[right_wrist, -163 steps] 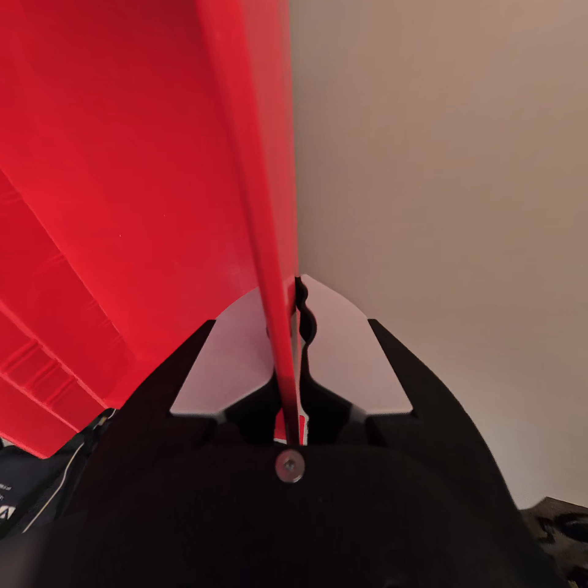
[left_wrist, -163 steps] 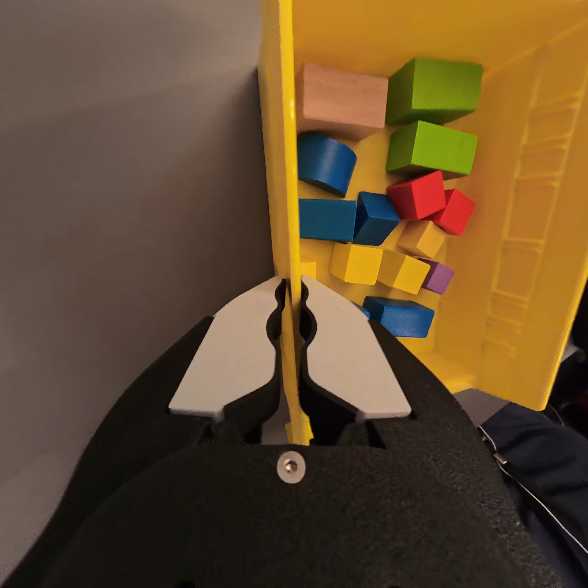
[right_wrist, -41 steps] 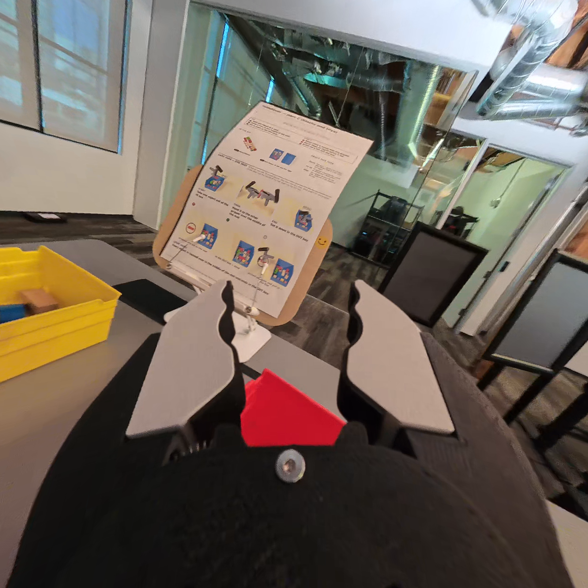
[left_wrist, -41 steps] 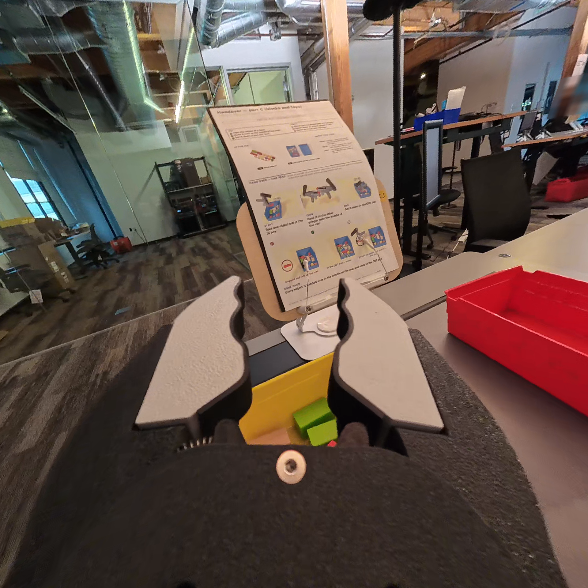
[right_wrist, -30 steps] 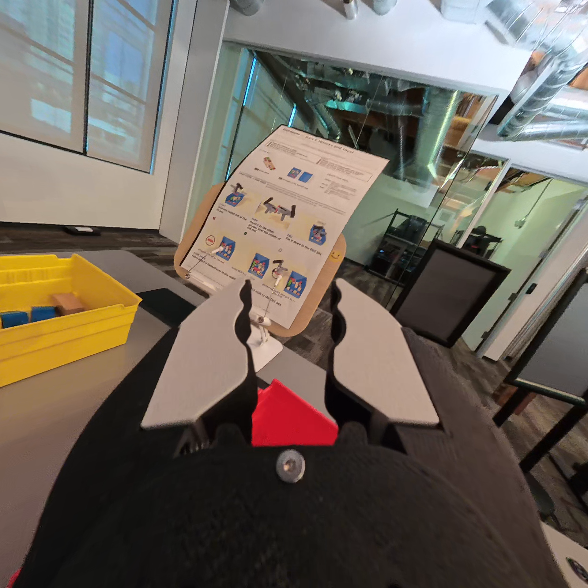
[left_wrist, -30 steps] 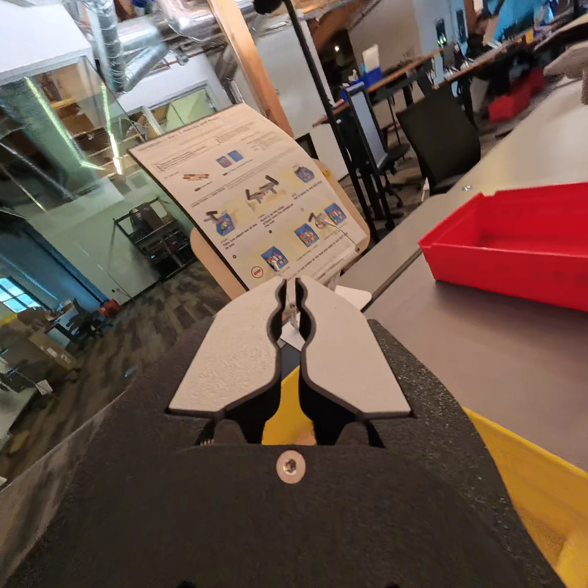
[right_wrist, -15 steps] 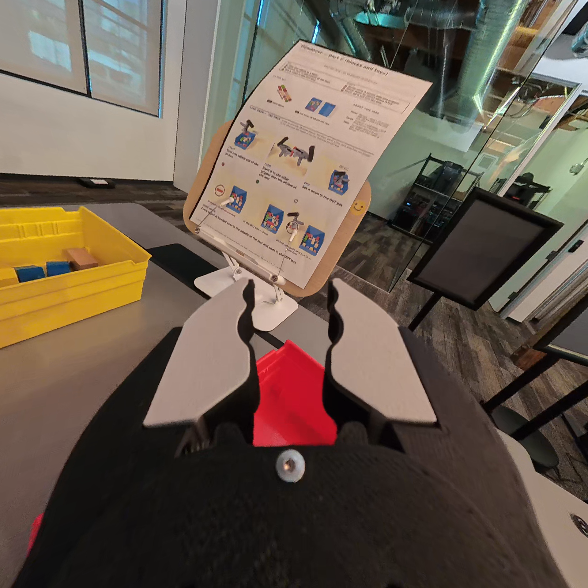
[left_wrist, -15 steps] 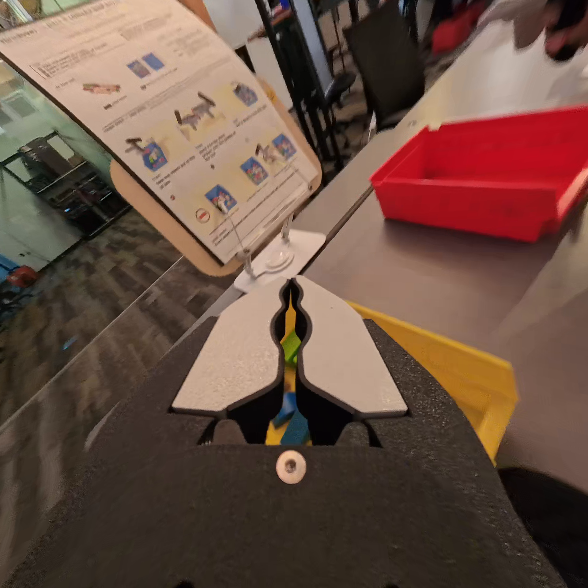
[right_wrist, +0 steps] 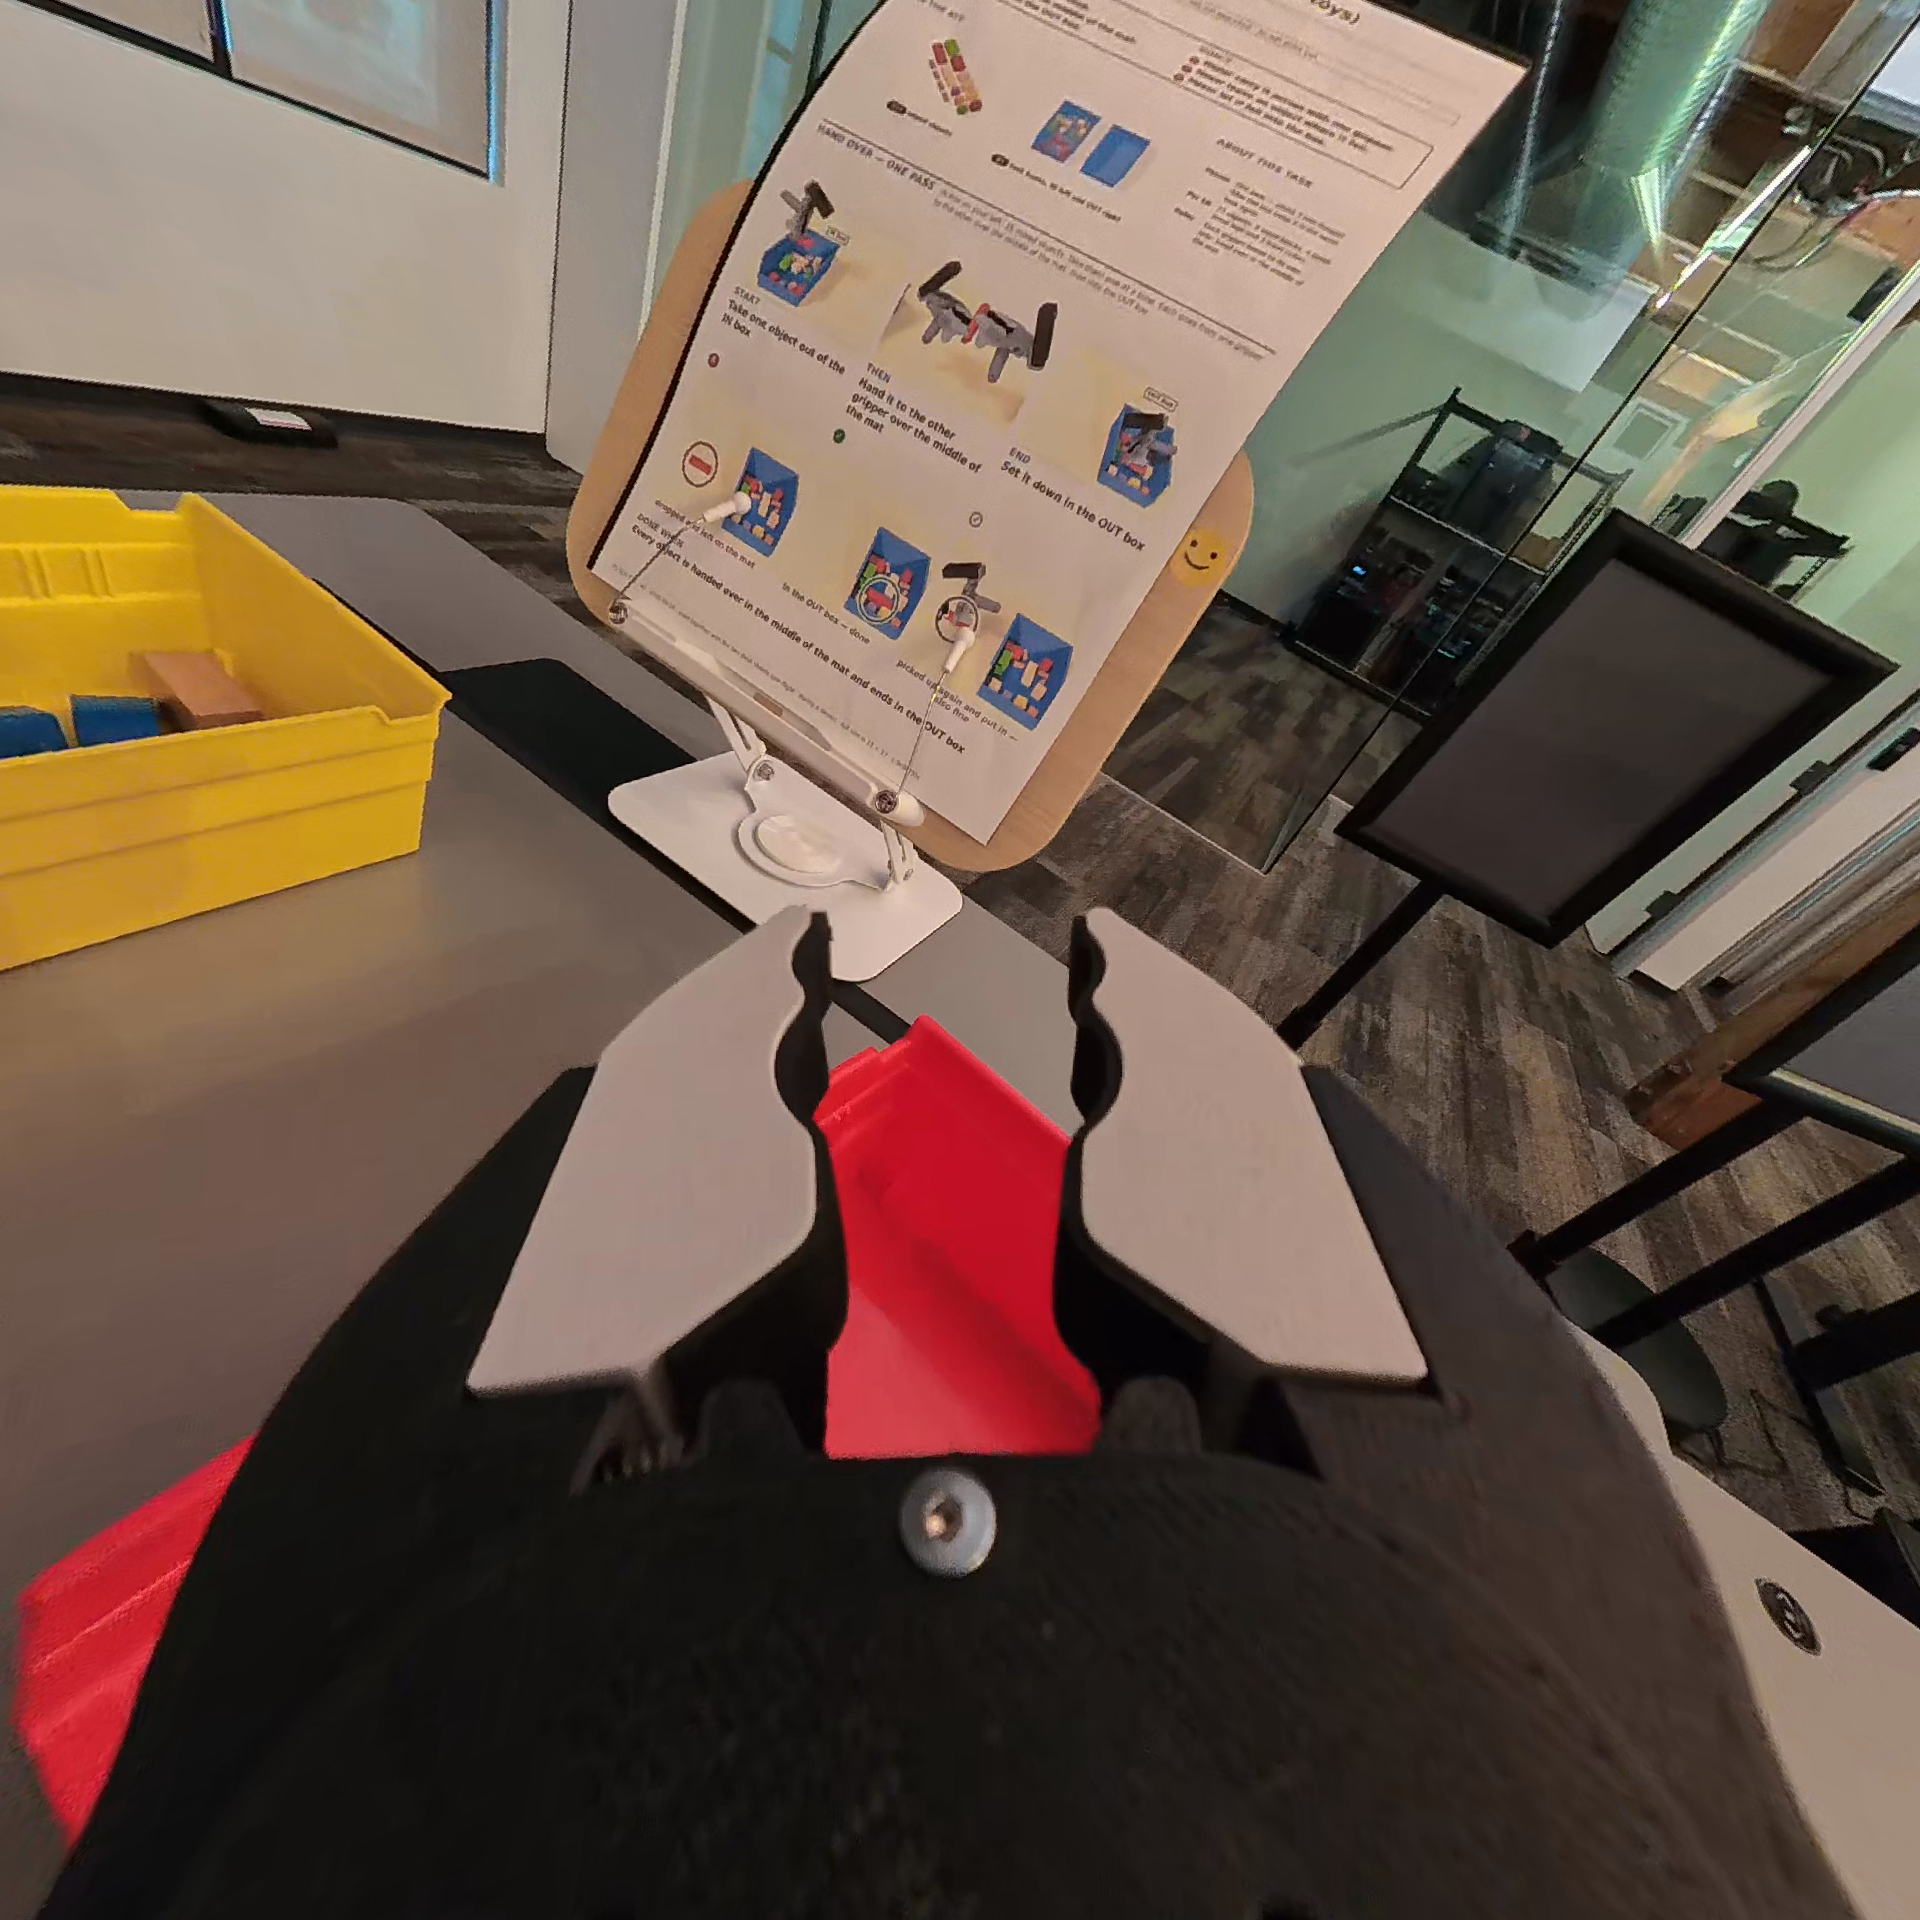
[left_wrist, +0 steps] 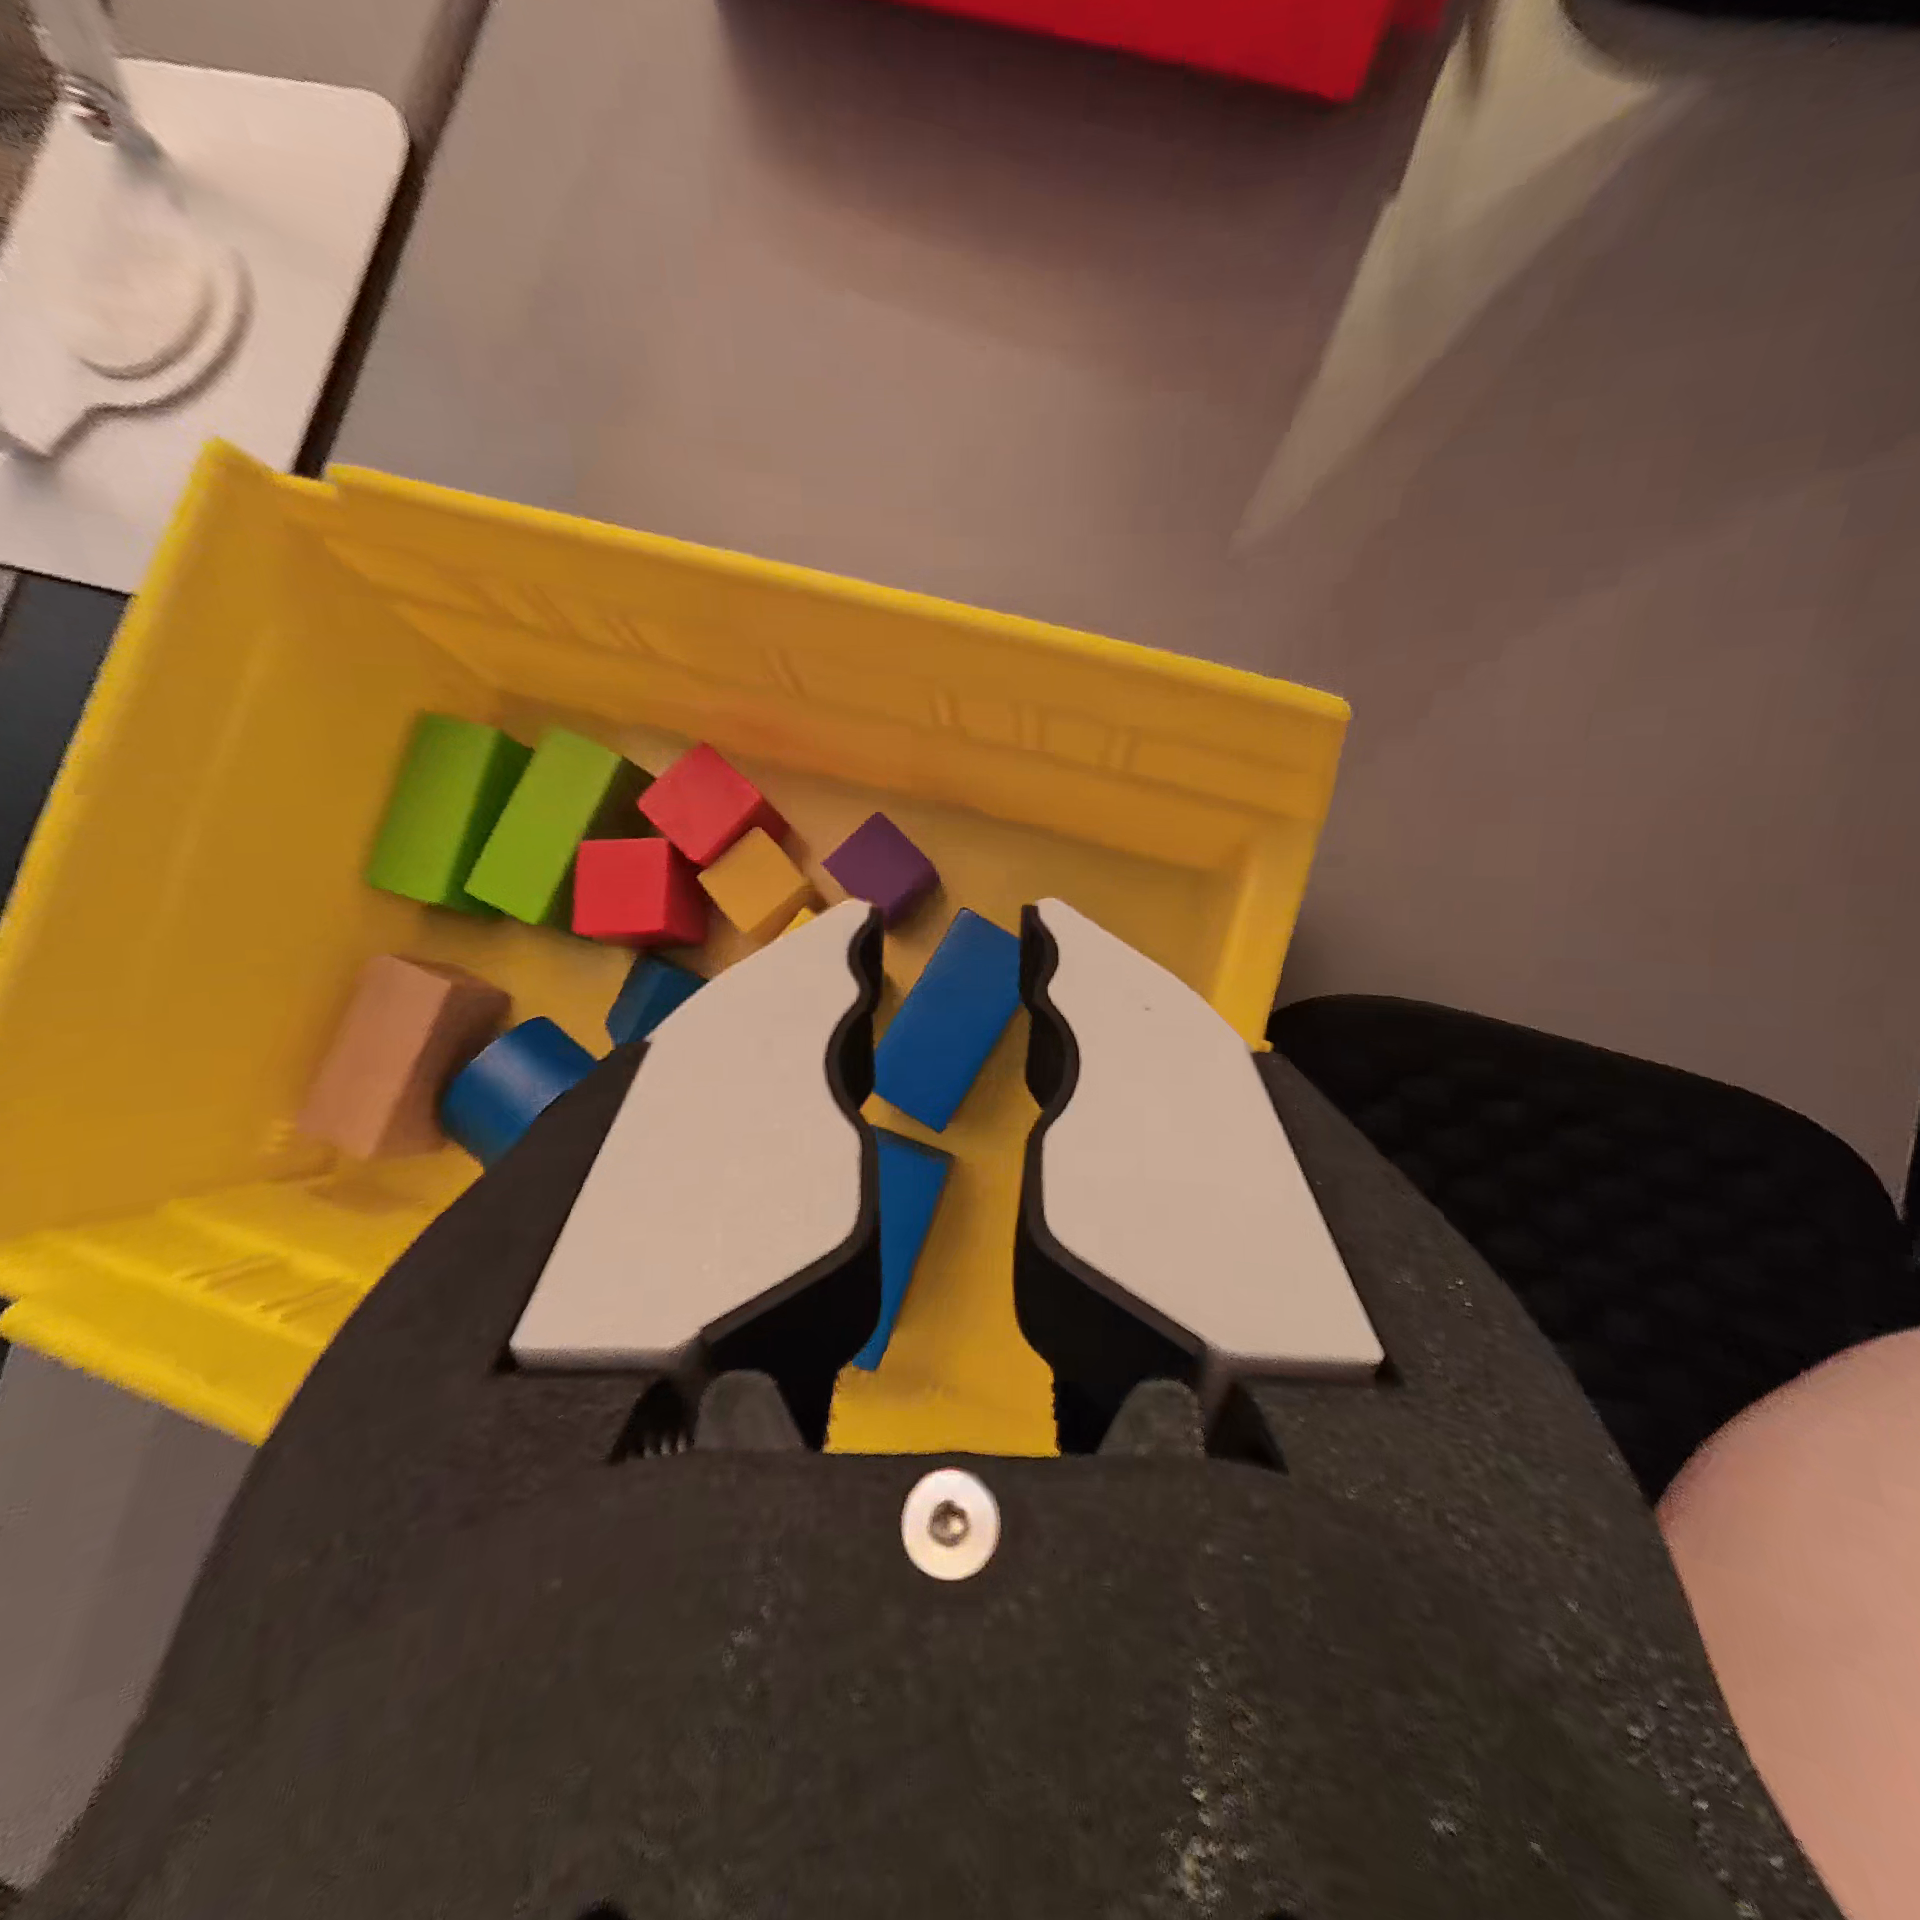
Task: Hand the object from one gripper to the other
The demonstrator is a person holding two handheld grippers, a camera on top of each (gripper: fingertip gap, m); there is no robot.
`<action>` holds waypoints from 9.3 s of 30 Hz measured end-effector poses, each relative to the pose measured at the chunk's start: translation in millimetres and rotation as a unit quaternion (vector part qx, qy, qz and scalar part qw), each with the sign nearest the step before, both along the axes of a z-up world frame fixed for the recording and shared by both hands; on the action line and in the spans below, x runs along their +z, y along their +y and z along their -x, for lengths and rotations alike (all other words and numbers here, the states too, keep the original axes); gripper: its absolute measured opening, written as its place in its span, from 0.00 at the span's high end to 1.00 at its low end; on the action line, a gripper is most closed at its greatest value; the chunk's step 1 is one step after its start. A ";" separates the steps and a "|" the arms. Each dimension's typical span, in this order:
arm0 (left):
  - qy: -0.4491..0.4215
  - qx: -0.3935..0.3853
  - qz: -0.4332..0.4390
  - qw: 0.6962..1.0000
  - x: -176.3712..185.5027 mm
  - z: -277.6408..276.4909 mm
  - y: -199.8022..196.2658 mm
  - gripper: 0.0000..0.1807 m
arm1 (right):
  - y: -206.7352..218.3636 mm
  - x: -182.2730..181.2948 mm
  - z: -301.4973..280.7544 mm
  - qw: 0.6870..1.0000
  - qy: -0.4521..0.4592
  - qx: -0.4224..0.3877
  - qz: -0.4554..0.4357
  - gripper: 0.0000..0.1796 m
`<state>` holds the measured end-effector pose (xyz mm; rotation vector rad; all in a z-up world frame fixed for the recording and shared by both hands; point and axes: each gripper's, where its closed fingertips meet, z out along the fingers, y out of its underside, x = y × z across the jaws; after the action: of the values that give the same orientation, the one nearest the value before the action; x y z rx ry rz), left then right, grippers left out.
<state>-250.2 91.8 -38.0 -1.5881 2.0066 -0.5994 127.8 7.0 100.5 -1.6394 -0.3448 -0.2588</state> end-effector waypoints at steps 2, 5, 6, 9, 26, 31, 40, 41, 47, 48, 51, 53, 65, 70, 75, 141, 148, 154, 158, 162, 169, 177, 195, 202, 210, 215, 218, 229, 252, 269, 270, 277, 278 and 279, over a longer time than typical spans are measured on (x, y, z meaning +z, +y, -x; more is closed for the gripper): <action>0.018 -0.006 -0.008 1.000 -3.5 -4.5 -0.6 0.84 | -0.4 0.3 -1.4 1.000 0.012 0.003 -0.001 0.75; 0.056 -0.018 -0.022 0.998 -9.6 -9.9 -3.5 0.80 | -1.1 0.0 -1.7 1.000 0.018 0.008 0.001 0.75; 0.079 -0.028 -0.033 0.996 -14.1 -9.0 -5.4 0.78 | -1.3 -0.1 -3.0 1.000 0.016 0.007 0.002 0.75; 0.146 -0.055 -0.078 0.985 -29.8 -1.2 -5.3 0.79 | -0.6 -1.1 -5.9 1.000 0.022 0.007 0.008 0.75; 0.201 -0.120 -0.133 0.963 -85.4 14.1 10.1 0.76 | 2.4 -3.8 0.7 1.000 0.016 0.019 0.015 0.75; 0.218 -0.133 -0.138 0.957 -97.2 15.8 12.1 0.78 | 3.3 -7.4 1.0 1.000 0.013 0.018 0.022 0.75; 0.229 -0.134 -0.152 0.952 -110.0 16.9 19.6 0.79 | 7.9 -14.9 1.8 0.999 0.006 0.016 0.037 0.74; 0.229 -0.133 -0.152 0.952 -109.8 17.0 20.0 0.80 | 8.3 -15.5 1.9 0.999 0.006 0.016 0.038 0.74; 0.247 -0.117 -0.127 0.953 -109.3 24.2 17.2 0.81 | 10.5 -19.5 5.7 0.999 -0.001 0.023 0.048 0.74; 0.260 -0.112 -0.117 0.952 -108.9 27.7 16.0 0.81 | 10.8 -20.3 6.3 0.998 -0.002 0.024 0.050 0.74; 0.280 -0.081 -0.079 0.953 -104.1 33.2 12.6 0.81 | 12.7 -21.9 8.8 0.998 -0.003 0.028 0.052 0.74; 0.252 -0.067 -0.071 0.963 -95.3 27.8 13.0 0.81 | 14.3 -23.5 12.1 0.998 -0.005 0.032 0.055 0.74; -0.169 0.025 0.133 0.976 87.3 -60.9 -20.3 0.81 | 6.1 1.6 144.2 0.958 -0.155 0.217 -0.111 0.68; -0.233 -0.002 0.262 0.936 115.0 -103.8 -60.2 0.81 | -6.7 -3.7 217.6 0.924 -0.209 0.267 -0.178 0.63; -0.262 -0.038 0.359 0.895 131.5 -143.4 -87.2 0.81 | -3.2 -8.0 231.5 0.922 -0.227 0.242 -0.199 0.56; -0.324 0.114 -0.038 0.938 135.0 -97.3 23.2 0.83 | 85.2 -237.7 -67.1 0.868 0.191 -0.259 0.378 0.62; -0.261 0.152 -0.072 0.950 115.8 -89.2 40.1 0.81 | 87.1 -203.4 -68.8 0.905 0.107 -0.277 0.303 0.62; -0.231 0.179 -0.061 0.954 109.6 -66.9 51.7 0.81 | 77.8 -153.2 -65.2 0.932 0.043 -0.290 0.213 0.62; -0.177 0.203 -0.047 0.962 94.4 -40.0 59.6 0.81 | 70.2 -130.5 -56.7 0.940 0.022 -0.286 0.185 0.62; -0.111 0.243 -0.065 0.962 76.2 -11.1 73.3 0.85 | 65.4 -116.7 -42.0 0.950 0.022 -0.260 0.171 0.62; 0.036 0.312 -0.029 0.949 32.4 24.7 74.9 0.88 | 52.2 -85.9 -36.7 0.965 0.046 -0.218 0.138 0.62; 0.165 0.290 0.009 0.943 -26.8 21.8 68.7 0.85 | 47.8 -80.8 -45.7 0.969 0.088 -0.187 0.138 0.62; 0.145 0.546 0.081 0.821 -80.7 61.1 63.2 0.66 | 49.6 -87.6 -32.3 0.964 0.167 -0.117 0.169 0.62; 0.159 0.582 0.070 0.795 -90.5 68.4 68.9 0.68 | 47.9 -83.6 -25.2 0.964 0.175 -0.093 0.175 0.62; 0.179 0.593 0.038 0.784 -86.8 72.6 69.9 0.66 | 46.9 -86.2 -20.8 0.962 0.183 -0.073 0.190 0.62; 0.193 0.596 0.058 0.777 -96.2 76.6 65.7 0.65 | 47.5 -89.5 -17.8 0.960 0.187 -0.062 0.199 0.63; 0.194 0.588 0.060 0.783 -100.4 73.4 65.1 0.63 | 48.1 -91.0 -17.4 0.960 0.184 -0.061 0.203 0.63; 0.208 0.569 0.078 0.792 -109.9 69.9 57.9 0.62 | 50.0 -94.8 -14.3 0.960 0.176 -0.052 0.211 0.63; -0.194 0.214 0.313 0.905 63.1 -60.1 -24.0 0.62 | 17.9 -9.1 195.5 0.938 -0.053 0.329 -0.093 0.66; -0.215 -0.045 0.406 0.887 129.0 -165.3 -91.9 0.62 | 9.7 -4.0 234.6 0.932 -0.189 0.261 -0.167 0.80; -0.212 -0.044 0.400 0.891 127.2 -167.2 -89.4 0.62 | 12.3 -6.9 231.8 0.933 -0.196 0.260 -0.153 0.80; -0.328 -0.019 0.252 0.910 160.0 -160.7 -50.4 0.70 | 36.8 -31.4 119.3 0.967 -0.193 0.165 0.031 0.80; -0.359 -0.022 0.235 0.903 164.9 -155.6 -48.0 0.72 | 40.8 -48.0 88.0 0.971 -0.175 0.138 0.083 0.80; -0.384 -0.025 0.220 0.897 168.0 -150.1 -46.0 0.74 | 44.3 -66.9 56.5 0.973 -0.160 0.105 0.128 0.80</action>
<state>-100.1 45.8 130.0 -1.2204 1.3566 -1.5110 71.3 51.3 33.6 -1.7972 -0.8197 -0.3294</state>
